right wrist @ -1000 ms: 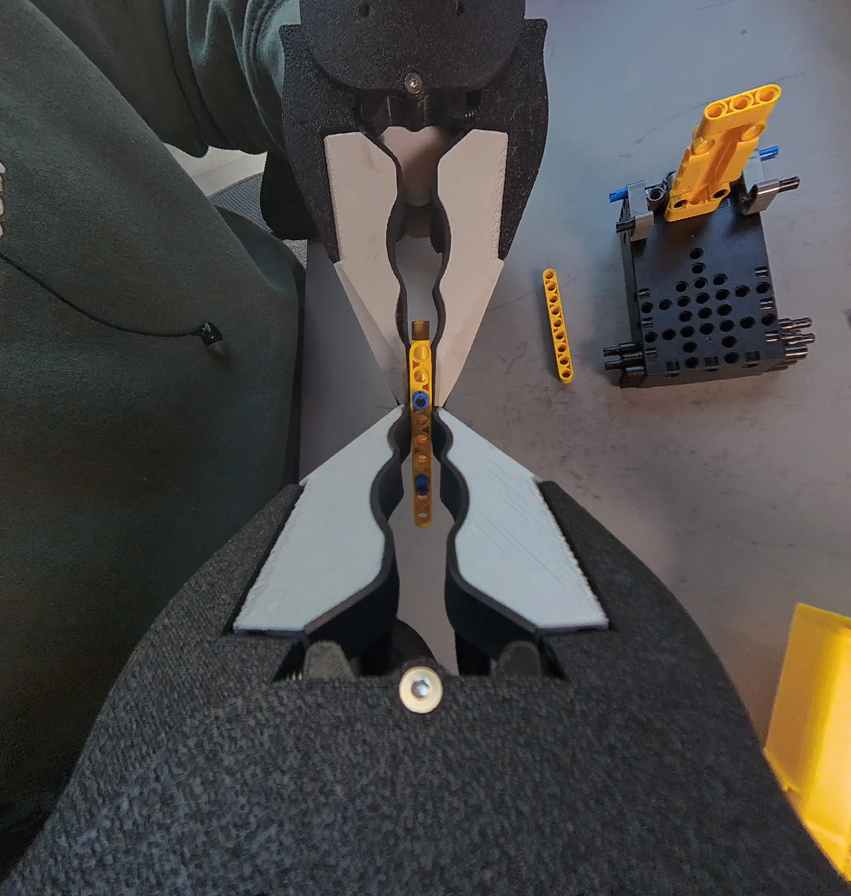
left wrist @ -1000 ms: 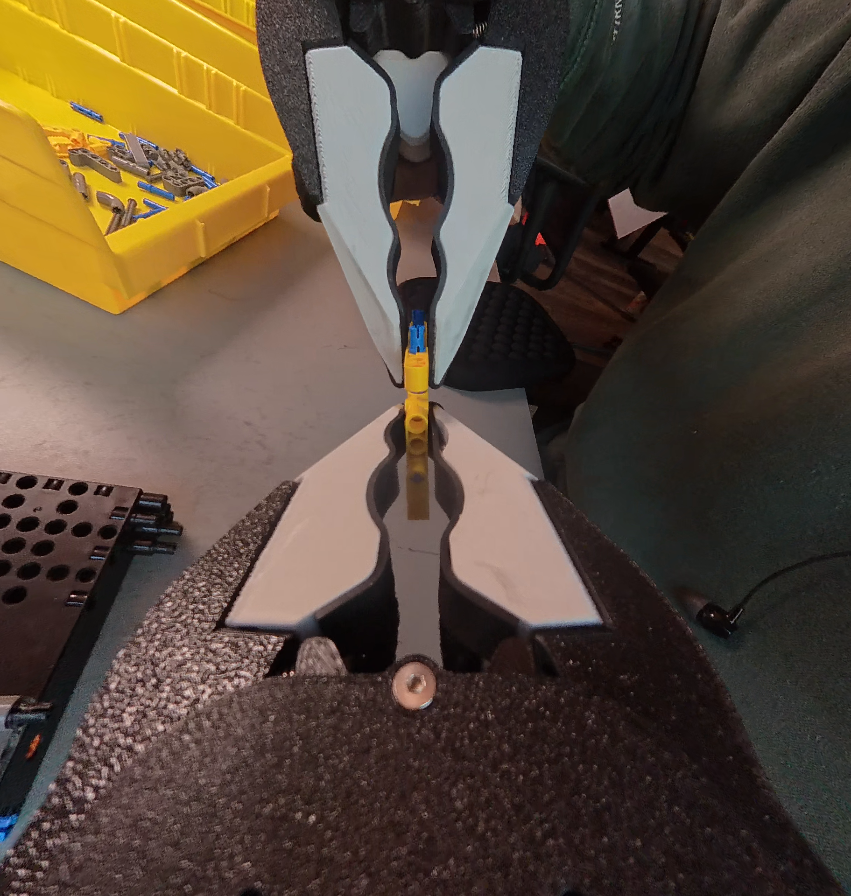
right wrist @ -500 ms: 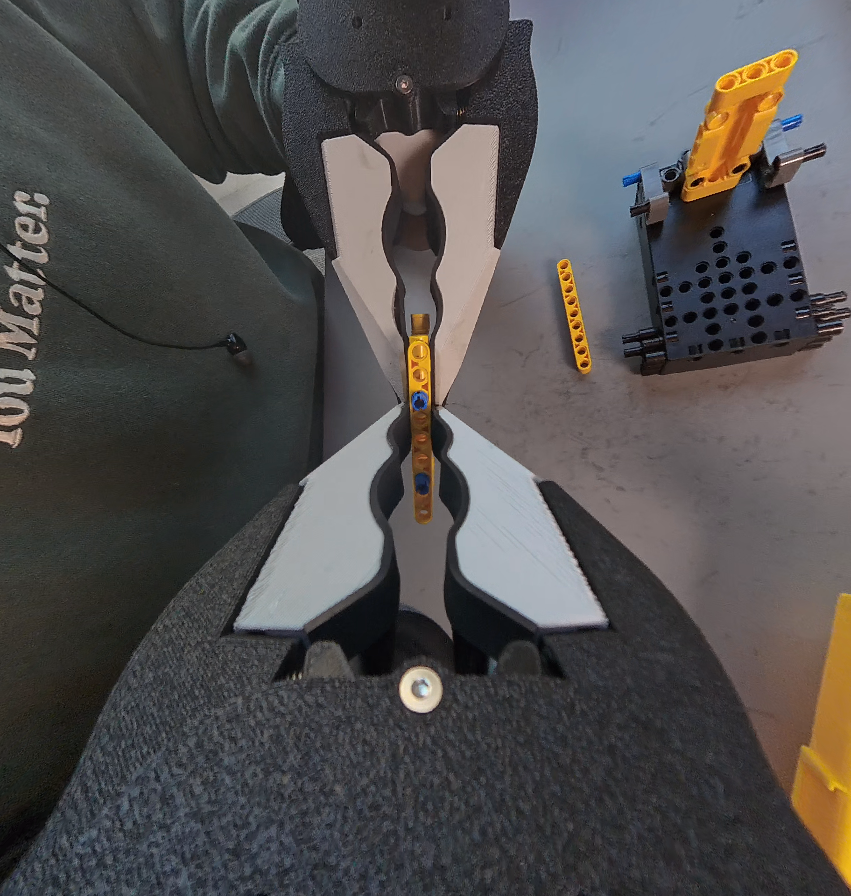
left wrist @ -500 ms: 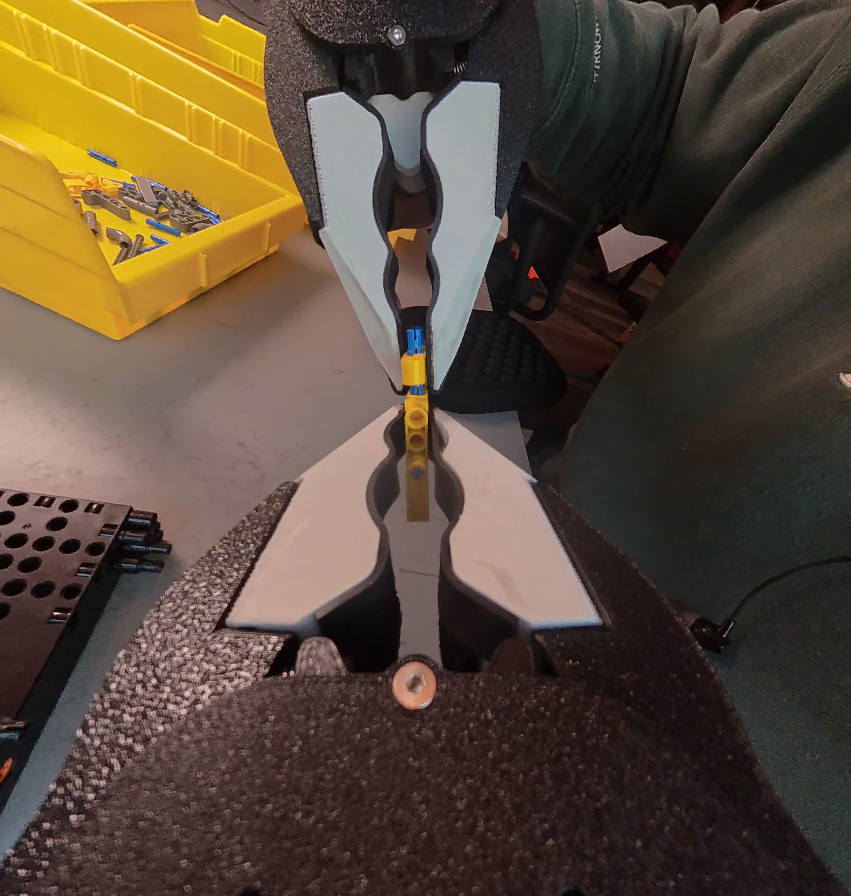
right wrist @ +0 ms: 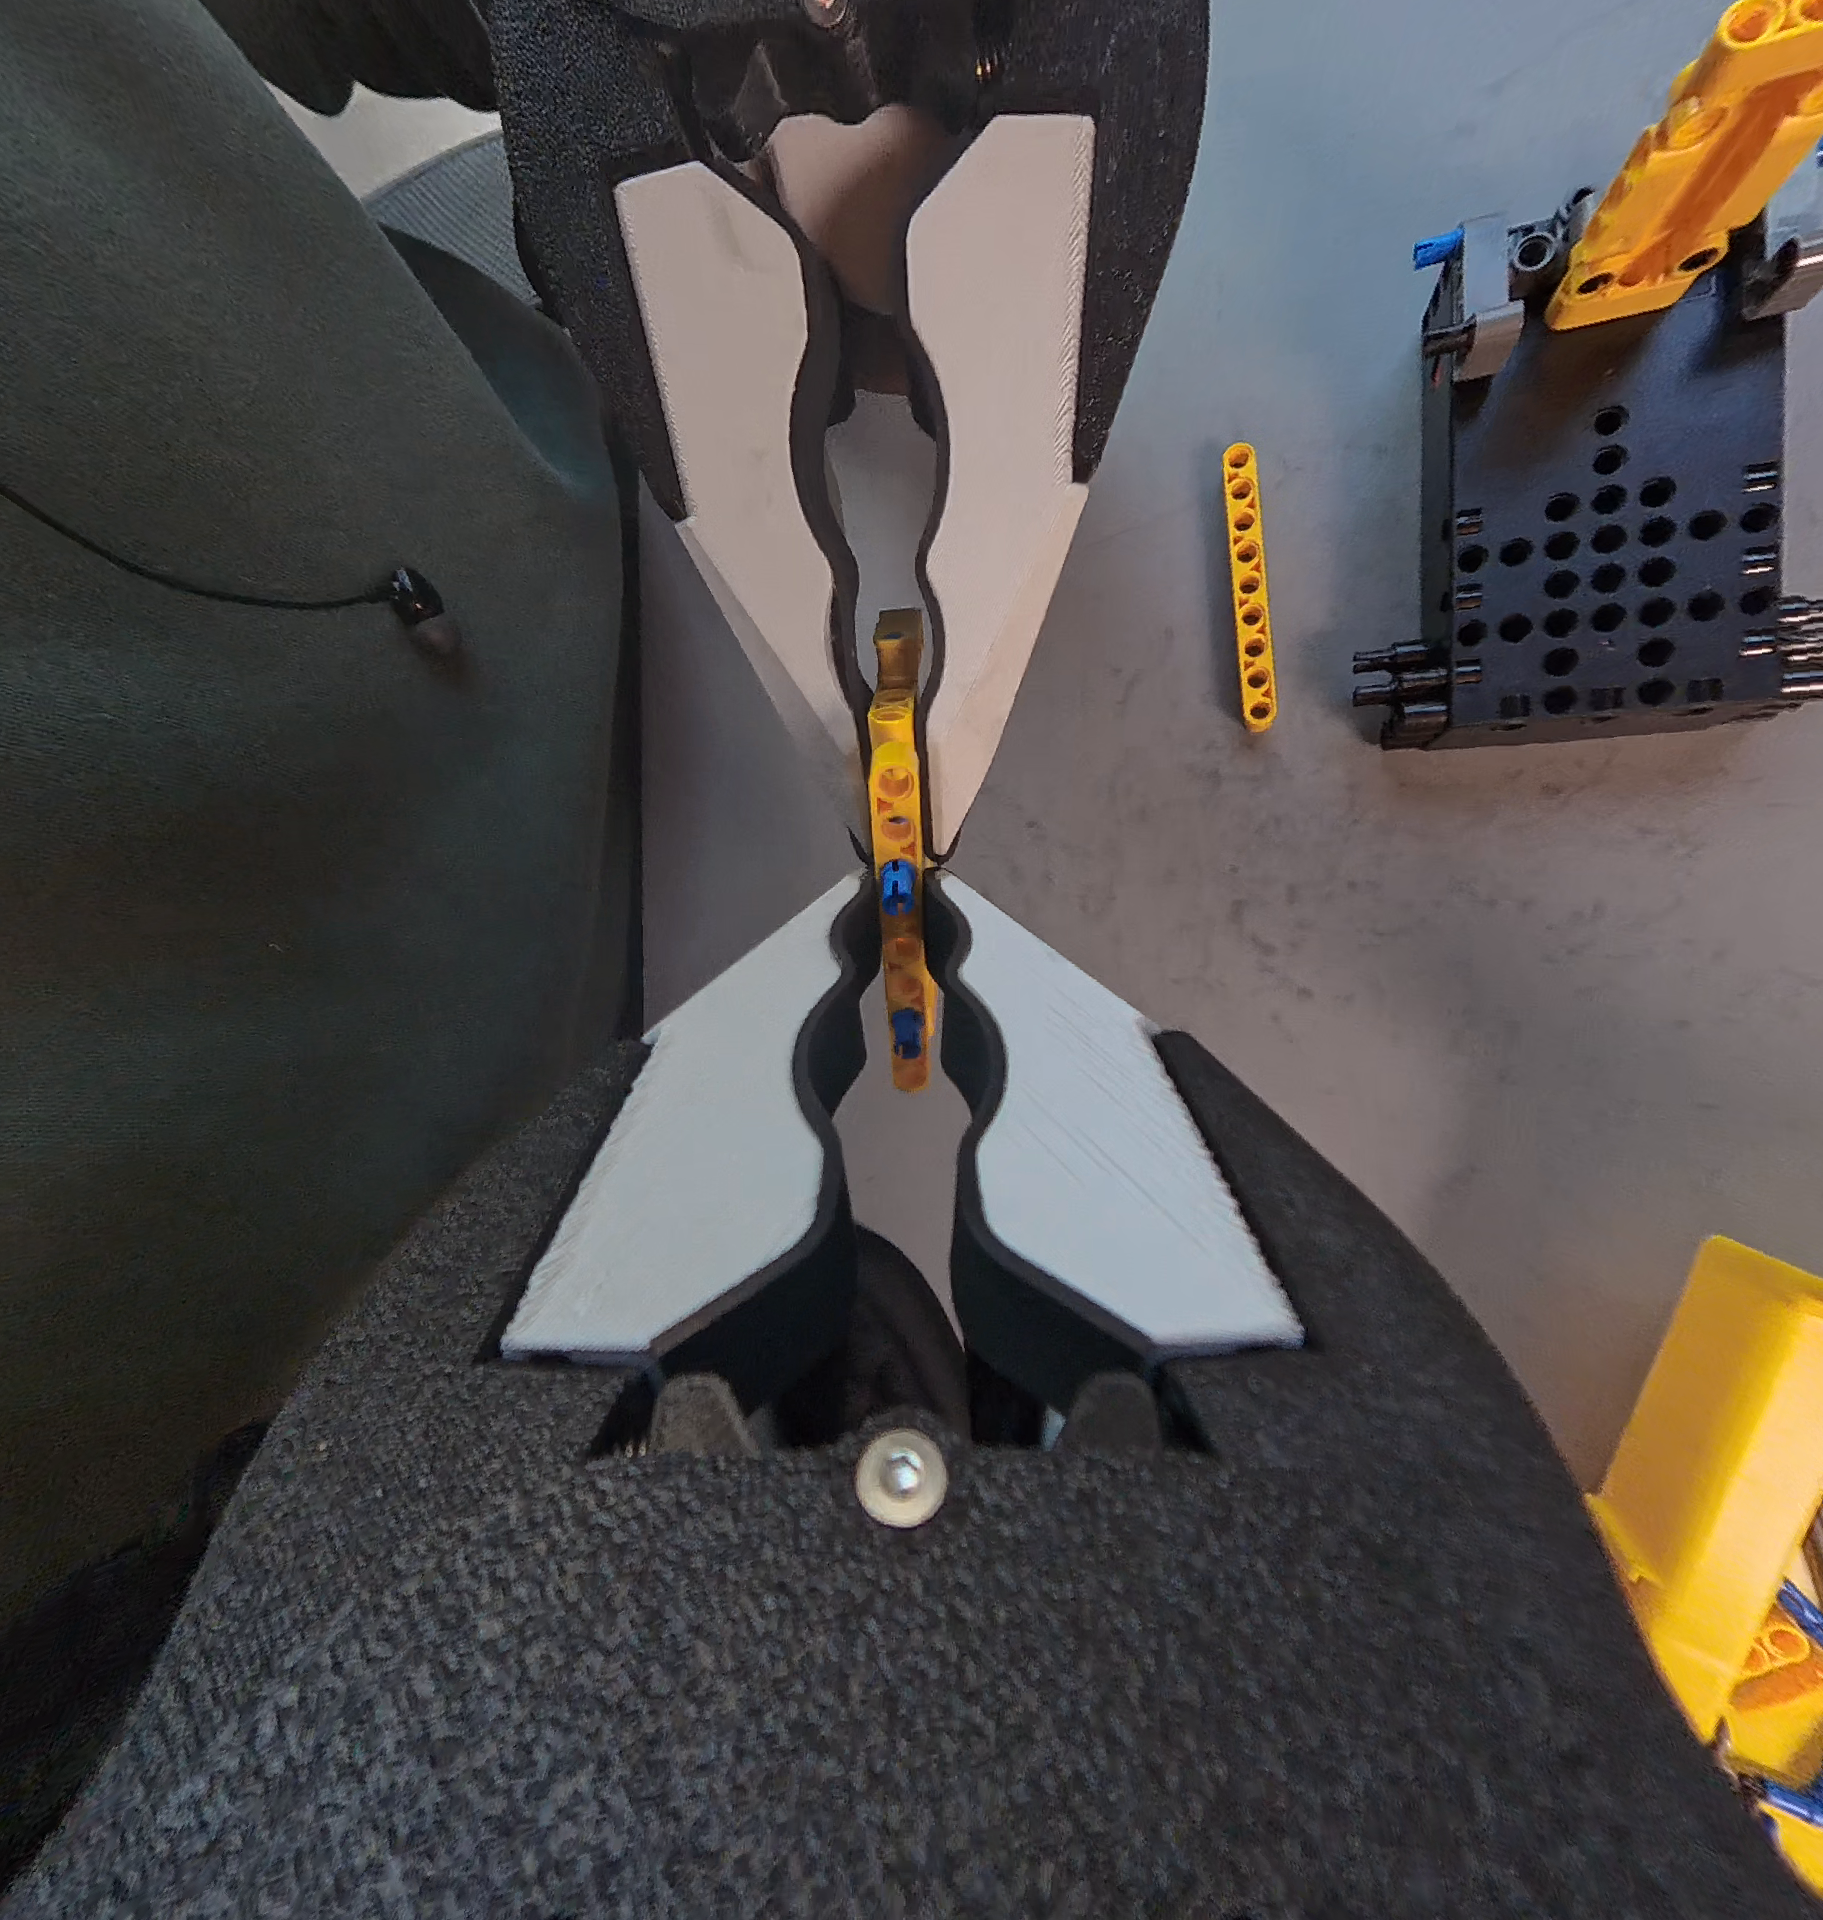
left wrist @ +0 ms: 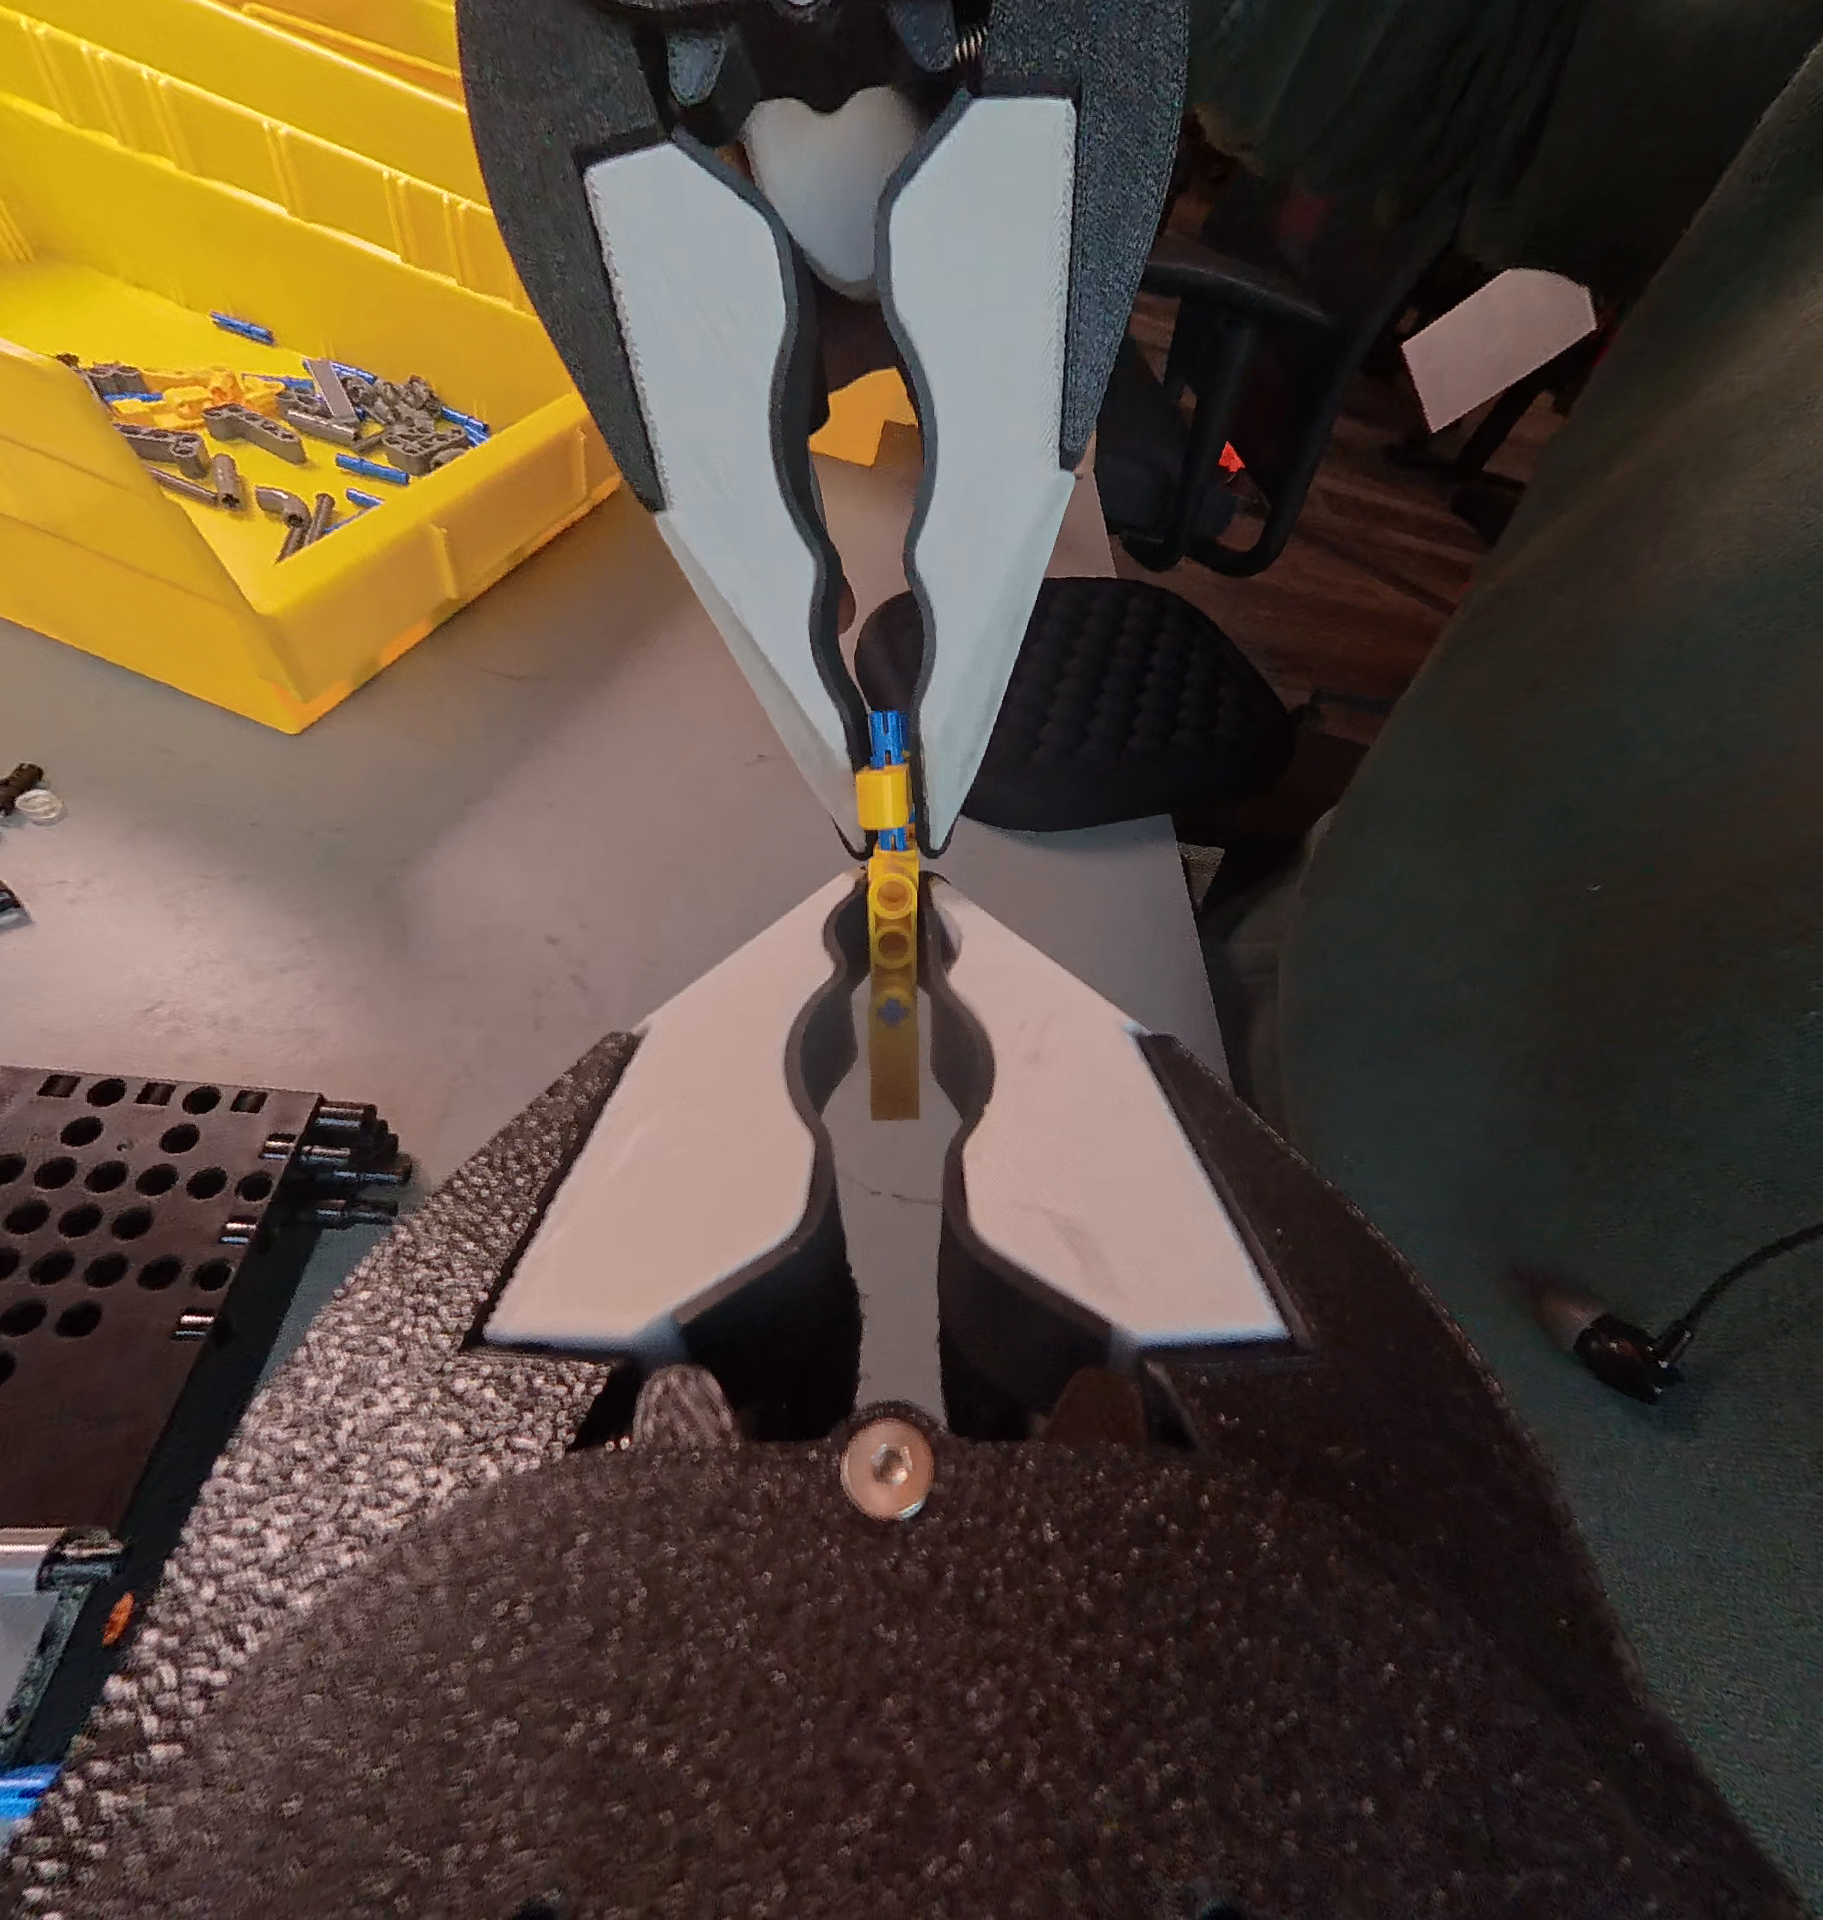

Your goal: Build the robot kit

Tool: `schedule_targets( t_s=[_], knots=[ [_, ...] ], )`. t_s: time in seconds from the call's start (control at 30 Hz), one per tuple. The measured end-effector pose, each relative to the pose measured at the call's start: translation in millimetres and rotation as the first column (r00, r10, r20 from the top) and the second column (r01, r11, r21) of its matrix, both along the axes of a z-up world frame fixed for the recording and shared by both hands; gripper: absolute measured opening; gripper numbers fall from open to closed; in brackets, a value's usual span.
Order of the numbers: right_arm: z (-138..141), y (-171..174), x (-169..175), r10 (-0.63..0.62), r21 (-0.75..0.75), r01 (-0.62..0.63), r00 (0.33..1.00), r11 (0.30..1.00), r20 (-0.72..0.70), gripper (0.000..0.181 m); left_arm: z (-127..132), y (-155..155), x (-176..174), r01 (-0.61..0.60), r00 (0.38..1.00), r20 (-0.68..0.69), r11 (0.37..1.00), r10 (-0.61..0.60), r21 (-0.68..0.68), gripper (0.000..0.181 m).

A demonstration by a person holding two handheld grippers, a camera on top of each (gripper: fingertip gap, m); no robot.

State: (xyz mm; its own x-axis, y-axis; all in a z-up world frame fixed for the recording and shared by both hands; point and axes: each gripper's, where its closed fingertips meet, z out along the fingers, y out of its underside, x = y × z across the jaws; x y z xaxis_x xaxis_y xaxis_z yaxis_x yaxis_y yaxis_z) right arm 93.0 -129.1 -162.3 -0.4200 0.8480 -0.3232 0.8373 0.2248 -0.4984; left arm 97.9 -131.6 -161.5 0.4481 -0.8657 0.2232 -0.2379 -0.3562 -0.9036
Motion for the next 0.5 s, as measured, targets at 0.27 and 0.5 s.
schedule_targets(
  t_s=[0.27, 0.5],
  knots=[
    [-16, -9, 1, -0.006, -0.08, 0.005, 1.0, 0.997, -0.008, 0.007, -15, -7, 2, 0.041, 0.999, -0.005, 0.997, -0.042, -0.068, 0.005],
    [-1, -4, -4, -0.136, -0.261, 0.1, 0.983, 0.96, -0.121, 0.007, 0, -3, -1, 0.052, 0.983, 0.18, 0.986, -0.024, -0.156, 0.006]
  ],
)
